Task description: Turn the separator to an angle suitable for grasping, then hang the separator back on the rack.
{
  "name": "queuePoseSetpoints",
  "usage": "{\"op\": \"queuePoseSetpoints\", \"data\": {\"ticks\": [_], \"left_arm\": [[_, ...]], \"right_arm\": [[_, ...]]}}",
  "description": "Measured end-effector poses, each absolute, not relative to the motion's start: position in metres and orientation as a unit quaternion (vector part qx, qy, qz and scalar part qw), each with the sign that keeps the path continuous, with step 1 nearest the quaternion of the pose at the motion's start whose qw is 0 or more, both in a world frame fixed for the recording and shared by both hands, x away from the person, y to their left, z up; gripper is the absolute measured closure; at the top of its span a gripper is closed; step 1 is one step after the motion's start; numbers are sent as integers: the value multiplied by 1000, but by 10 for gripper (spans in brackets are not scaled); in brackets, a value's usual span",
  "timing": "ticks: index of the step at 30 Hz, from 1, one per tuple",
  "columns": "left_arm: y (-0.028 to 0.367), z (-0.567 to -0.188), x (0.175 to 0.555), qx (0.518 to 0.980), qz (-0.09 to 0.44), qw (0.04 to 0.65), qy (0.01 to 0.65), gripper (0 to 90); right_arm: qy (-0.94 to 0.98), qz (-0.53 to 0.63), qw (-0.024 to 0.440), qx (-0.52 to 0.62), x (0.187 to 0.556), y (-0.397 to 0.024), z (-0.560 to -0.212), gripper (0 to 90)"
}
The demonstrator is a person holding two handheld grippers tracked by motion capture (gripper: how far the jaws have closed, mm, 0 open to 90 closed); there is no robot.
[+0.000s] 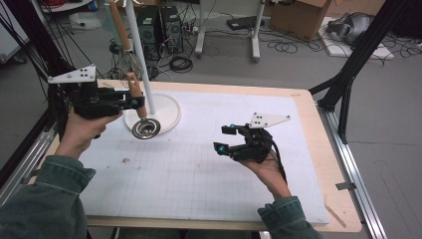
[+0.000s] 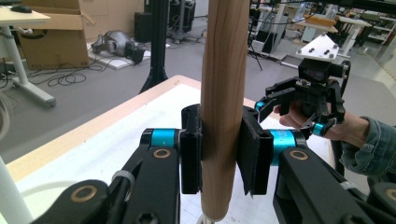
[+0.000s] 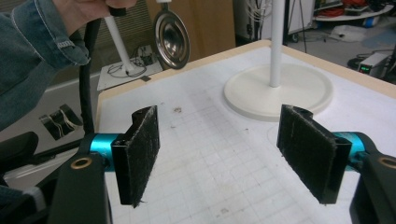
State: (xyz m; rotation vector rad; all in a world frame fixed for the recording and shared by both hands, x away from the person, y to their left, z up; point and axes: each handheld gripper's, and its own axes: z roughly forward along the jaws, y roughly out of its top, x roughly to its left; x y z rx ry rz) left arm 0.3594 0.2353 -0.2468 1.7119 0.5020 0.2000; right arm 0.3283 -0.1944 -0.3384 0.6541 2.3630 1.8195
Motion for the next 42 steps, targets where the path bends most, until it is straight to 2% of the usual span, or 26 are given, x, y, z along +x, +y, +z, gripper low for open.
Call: {"op": "queuePoseSetpoints", "data": {"ticks": [9,42], "left_arm": [[243,-237,369,738,85,631,222,722],[251,-177,424,729,91,643,214,723]], "right_arm": [[764,601,55,228,326,-211,-337,278],[760,604,63,231,324,-222,-326,245]]}}
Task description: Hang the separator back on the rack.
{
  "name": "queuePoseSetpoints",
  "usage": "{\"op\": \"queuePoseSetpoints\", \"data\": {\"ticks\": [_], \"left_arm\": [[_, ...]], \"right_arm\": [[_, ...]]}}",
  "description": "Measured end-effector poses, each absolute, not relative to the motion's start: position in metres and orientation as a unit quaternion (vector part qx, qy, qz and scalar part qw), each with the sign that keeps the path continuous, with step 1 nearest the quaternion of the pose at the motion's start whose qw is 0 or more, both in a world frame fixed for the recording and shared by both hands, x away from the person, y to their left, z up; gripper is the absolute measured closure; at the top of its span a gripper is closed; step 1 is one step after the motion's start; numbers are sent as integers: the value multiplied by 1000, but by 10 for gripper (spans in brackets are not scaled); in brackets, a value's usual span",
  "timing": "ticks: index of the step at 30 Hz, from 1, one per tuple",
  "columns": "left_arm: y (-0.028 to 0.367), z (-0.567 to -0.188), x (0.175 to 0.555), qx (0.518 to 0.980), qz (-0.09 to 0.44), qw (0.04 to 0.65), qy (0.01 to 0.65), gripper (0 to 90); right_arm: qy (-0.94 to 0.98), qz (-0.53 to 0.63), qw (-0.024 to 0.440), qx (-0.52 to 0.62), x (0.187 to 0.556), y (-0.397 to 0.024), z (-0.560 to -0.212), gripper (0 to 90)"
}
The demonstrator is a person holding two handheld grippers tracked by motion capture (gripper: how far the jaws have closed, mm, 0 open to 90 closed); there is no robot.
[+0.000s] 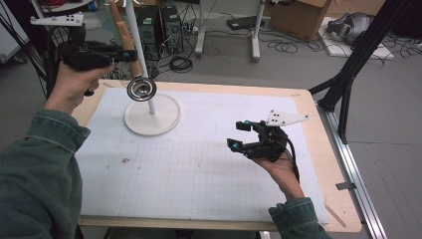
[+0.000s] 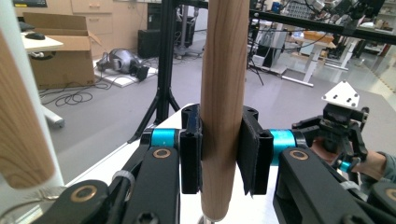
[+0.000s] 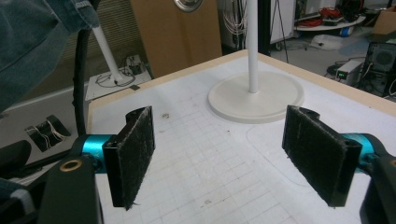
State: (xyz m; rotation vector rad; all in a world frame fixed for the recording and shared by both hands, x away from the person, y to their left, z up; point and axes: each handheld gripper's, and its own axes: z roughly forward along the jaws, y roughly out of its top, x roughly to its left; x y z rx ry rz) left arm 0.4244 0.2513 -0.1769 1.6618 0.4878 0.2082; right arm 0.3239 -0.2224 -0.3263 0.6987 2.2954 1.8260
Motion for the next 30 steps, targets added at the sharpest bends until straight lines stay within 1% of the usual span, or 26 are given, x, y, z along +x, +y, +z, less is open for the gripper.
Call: {"op": "queuePoseSetpoints", "data": {"ticks": [15,24,30], "left_arm": [[255,-155,447,724,93,645,223,723],[253,-144,451,719,96,653,218,722],[258,-146,456,718,92,652,226,723]], "right_arm": [[758,604,67,235,326,-229,-323,233],[760,600,75,238,327,-232,-315,231],[761,599,75,237,328,-233,-314,231]]}}
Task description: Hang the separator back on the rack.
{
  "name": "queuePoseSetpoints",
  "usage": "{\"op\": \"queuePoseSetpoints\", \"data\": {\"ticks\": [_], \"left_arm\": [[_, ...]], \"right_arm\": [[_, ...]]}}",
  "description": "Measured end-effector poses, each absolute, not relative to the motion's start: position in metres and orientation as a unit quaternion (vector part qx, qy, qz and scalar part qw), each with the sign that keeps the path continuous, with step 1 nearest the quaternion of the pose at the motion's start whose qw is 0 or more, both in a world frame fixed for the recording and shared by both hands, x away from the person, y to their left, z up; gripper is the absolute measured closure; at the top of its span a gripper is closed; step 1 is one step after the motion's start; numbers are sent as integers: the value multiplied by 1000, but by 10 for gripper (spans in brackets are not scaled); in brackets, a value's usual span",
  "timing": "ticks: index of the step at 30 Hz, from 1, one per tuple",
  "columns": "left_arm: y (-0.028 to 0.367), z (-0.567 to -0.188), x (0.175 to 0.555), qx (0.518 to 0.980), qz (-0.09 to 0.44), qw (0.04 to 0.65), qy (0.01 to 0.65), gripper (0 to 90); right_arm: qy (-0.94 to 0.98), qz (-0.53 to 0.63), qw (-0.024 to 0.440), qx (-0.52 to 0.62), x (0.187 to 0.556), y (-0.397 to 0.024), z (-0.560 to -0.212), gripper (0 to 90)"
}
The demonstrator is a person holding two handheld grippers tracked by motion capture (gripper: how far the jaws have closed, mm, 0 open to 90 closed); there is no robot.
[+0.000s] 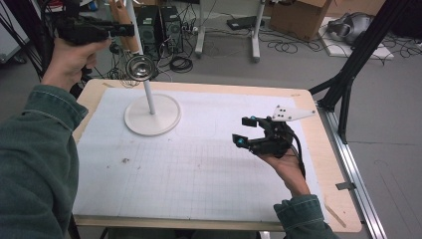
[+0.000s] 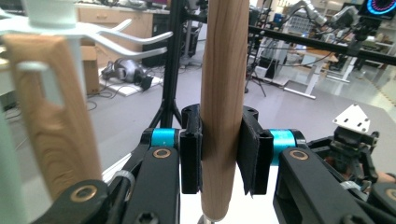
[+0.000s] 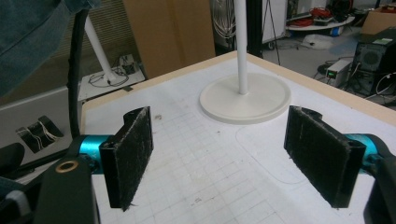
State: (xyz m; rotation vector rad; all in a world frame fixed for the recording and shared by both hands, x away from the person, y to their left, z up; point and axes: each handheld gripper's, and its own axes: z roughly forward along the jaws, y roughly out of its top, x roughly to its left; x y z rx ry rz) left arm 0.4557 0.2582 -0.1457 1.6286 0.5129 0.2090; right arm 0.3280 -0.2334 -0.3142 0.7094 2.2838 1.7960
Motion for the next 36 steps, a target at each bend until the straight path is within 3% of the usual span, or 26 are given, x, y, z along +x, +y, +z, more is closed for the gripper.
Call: {"op": "queuePoseSetpoints", "data": {"ticks": [36], "left_arm": [[256,-166,480,713,59,649,259,722]], "right_arm": [[761,605,63,226,331,-230,-316,227]]}}
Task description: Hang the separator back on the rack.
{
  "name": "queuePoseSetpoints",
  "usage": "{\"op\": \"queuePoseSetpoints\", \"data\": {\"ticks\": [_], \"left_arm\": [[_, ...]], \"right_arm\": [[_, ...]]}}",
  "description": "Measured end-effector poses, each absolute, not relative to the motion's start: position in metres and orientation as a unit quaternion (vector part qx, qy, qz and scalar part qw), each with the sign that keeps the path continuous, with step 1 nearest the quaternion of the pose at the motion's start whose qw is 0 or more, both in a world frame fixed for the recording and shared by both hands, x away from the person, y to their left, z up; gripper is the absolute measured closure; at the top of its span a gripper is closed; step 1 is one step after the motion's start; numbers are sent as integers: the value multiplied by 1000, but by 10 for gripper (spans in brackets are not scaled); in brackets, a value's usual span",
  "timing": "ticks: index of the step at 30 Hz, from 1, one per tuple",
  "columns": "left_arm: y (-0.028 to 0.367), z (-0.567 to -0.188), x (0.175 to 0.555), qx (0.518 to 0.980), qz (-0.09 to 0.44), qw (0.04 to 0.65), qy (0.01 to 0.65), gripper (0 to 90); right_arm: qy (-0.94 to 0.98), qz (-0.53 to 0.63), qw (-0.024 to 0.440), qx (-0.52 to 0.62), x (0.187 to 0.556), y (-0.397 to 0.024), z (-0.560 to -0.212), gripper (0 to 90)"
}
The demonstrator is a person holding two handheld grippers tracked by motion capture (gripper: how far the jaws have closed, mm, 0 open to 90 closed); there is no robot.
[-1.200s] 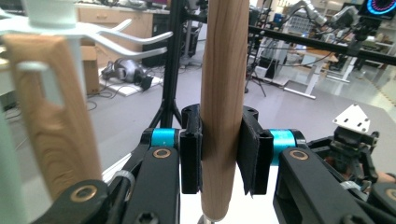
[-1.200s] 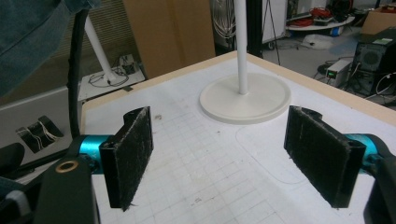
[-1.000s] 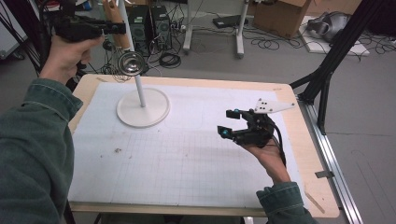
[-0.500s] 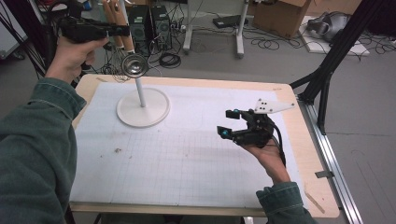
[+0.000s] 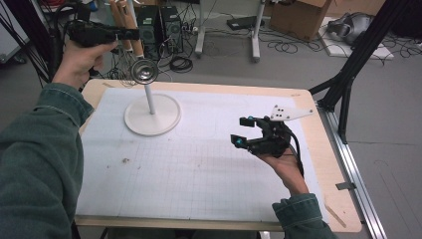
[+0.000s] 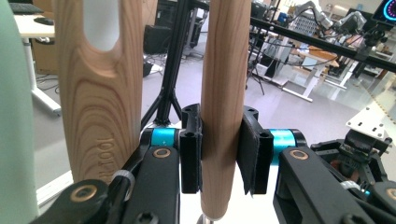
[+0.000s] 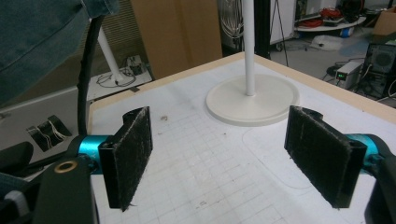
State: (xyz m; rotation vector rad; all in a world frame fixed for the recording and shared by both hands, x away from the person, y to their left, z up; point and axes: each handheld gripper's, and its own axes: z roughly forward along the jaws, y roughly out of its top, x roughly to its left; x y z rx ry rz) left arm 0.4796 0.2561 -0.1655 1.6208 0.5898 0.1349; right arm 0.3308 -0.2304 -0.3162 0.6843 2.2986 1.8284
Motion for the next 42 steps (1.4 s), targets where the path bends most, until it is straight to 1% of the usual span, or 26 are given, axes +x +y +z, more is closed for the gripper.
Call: {"op": "queuePoseSetpoints", "data": {"ticks": [5,11,19,25,30,38,42], "left_arm": [[259,-172,481,699,50,663,264,720],[263,-177,479,685,52,673,274,713],[264,-176,472,688,70,667,279,703],[264,-172,465,698,93,652,282,673],[267,-170,458,698,107,646,289,639],[272,-169,448,704,126,631,302,588],[276,-170,443,706,125,627,304,551]], "right_arm": [[759,608,62,225,331,-231,-316,227],[759,609,60,223,331,-230,-316,226],[758,611,61,221,331,-231,-316,225],[757,612,60,222,334,-233,-314,224],[756,613,58,223,336,-235,-313,223],[753,616,56,225,340,-238,-314,217],[753,616,60,225,342,-243,-314,216]]}}
